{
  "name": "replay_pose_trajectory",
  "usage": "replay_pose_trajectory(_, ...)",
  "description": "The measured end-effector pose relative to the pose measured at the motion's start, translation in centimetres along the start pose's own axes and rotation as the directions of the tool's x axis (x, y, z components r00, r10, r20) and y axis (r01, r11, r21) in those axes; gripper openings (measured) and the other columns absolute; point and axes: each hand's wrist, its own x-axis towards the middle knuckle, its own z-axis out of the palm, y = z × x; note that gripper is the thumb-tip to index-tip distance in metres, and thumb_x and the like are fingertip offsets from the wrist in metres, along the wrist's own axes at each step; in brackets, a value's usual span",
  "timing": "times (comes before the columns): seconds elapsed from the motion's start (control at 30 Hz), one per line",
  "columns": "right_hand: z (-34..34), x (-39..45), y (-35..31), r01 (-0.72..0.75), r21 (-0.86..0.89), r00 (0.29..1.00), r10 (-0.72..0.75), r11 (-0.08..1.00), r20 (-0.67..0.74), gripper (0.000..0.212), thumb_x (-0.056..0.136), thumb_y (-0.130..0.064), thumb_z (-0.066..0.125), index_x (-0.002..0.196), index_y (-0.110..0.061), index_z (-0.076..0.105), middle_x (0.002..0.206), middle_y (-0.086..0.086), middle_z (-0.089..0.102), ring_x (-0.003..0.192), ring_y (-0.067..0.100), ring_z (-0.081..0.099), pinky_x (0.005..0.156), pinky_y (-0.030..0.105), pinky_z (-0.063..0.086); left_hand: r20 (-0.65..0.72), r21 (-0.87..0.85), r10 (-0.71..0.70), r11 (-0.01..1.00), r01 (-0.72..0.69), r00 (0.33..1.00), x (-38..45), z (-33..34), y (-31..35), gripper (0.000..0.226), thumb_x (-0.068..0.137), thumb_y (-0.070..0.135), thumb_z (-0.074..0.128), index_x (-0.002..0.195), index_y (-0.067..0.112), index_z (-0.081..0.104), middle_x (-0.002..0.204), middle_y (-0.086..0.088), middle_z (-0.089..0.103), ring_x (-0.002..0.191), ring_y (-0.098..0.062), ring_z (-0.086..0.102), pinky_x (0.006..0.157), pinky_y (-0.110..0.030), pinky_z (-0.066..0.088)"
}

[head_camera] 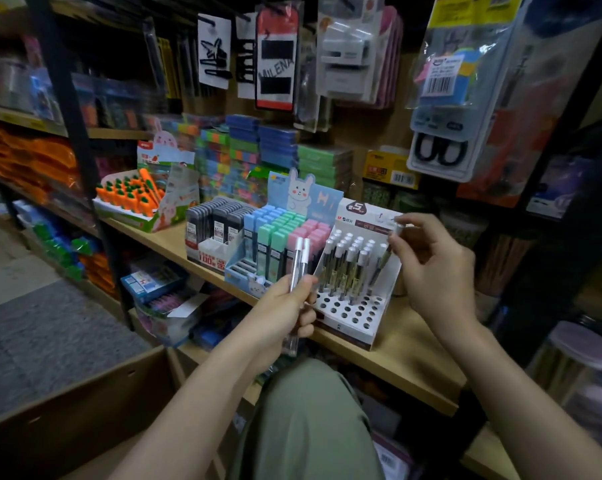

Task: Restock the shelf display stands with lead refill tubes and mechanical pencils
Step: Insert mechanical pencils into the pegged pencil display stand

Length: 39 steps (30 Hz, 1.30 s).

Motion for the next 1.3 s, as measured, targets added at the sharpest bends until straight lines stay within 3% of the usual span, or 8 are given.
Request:
replay_pose_trajectory(0.33,1.4,-0.6,2.0,-0.063,-0.051,0.997,0.065,0.997,0.047,0.023,0.089,-0.021,0.069,0.106,-0.035,0.062,0.085,-0.020,0.066,0.083,-0.008,0.063,0.070,0.000,0.043,-0.064,-0.054,-0.033,0.998,0.029,0.997,0.4,-0.9,-0.8,0.019,0.100,0.006,0.046,0.109,0.016,0.060,0.079,-0.001,0.061,0.059,-0.008,0.048,0.053,-0.022,0.041)
replay_pose_trajectory(0.57,1.8,1.3,1.9,-0.119,-0.185,0.991,0.128,0.976,0.040,0.019,0.083,-0.018,0.076,0.101,-0.020,0.073,0.092,-0.008,0.067,0.075,-0.005,0.060,0.070,0.006,0.045,0.032,-0.139,-0.008,0.990,0.013,0.999,0.0,-0.8,-0.5,0.022,0.098,0.009,0.050,0.119,0.012,0.057,0.090,-0.004,0.073,0.062,-0.007,0.057,0.057,-0.022,0.050)
replay_pose_trajectory(0.87,2.5,0.8,1.8,-0.081,-0.306,0.986,0.122,0.948,0.117,0.016,0.082,-0.016,0.077,0.097,-0.014,0.074,0.098,0.001,0.068,0.085,0.015,0.065,0.082,0.040,0.057,0.107,-0.036,0.071,0.997,-0.068,0.992,-0.7,-0.9,-0.6,0.023,0.099,0.011,0.049,0.121,0.012,0.057,0.101,-0.005,0.075,0.072,-0.007,0.065,0.067,-0.020,0.053)
replay_pose_trajectory(0.93,2.5,0.5,1.7,-0.064,-0.343,0.982,0.121,0.937,0.145,0.019,0.085,-0.017,0.073,0.103,-0.012,0.074,0.101,0.001,0.064,0.085,0.015,0.064,0.082,0.034,0.055,0.114,-0.028,0.063,0.998,-0.060,0.992,-0.8,-0.8,-0.7,0.022,0.099,0.012,0.050,0.119,0.010,0.059,0.105,-0.006,0.074,0.073,-0.007,0.064,0.067,-0.020,0.052)
replay_pose_trajectory(1.0,2.3,0.1,1.3,-0.032,-0.354,0.987,0.085,0.935,0.136,0.026,0.089,-0.019,0.068,0.114,-0.010,0.071,0.101,-0.003,0.054,0.077,0.002,0.057,0.075,0.011,0.046,0.128,-0.023,0.055,0.998,-0.053,0.990,-1.0,-0.9,-0.8,0.021,0.099,0.013,0.050,0.117,0.012,0.060,0.107,-0.005,0.074,0.074,-0.007,0.064,0.067,-0.021,0.052)
replay_pose_trajectory(1.1,1.9,-0.2,0.1,-0.028,-0.179,0.995,0.044,0.984,0.088,0.033,0.090,-0.022,0.066,0.123,-0.016,0.066,0.099,-0.009,0.056,0.081,-0.013,0.055,0.072,0.003,0.045,0.151,-0.017,0.044,0.999,-0.042,0.988,-1.1,-0.9,-0.7,0.021,0.099,0.015,0.050,0.117,0.016,0.061,0.107,-0.004,0.074,0.073,-0.006,0.063,0.066,-0.021,0.051)
replay_pose_trajectory(1.2,2.4,-0.2,-1.5,-0.212,0.109,0.948,0.177,0.971,0.263,0.034,0.088,-0.032,0.067,0.122,-0.030,0.065,0.095,-0.014,0.070,0.087,-0.004,0.066,0.081,0.027,0.057,0.194,-0.014,0.038,0.999,-0.036,0.980,-1.2,-0.6,-0.6,0.021,0.100,0.017,0.050,0.117,0.017,0.062,0.104,-0.004,0.074,0.069,-0.005,0.061,0.063,-0.019,0.051)
replay_pose_trajectory(1.3,3.1,-0.5,-2.5,-0.329,0.327,0.908,0.202,0.886,0.367,0.033,0.088,-0.017,0.070,0.119,-0.026,0.065,0.083,-0.006,0.074,0.079,0.007,0.070,0.081,0.030,0.058,0.245,-0.026,0.029,0.999,-0.023,0.969,-1.4,-0.2,-0.4,0.023,0.100,0.020,0.049,0.119,0.014,0.060,0.103,-0.005,0.074,0.065,-0.006,0.059,0.059,-0.019,0.050)
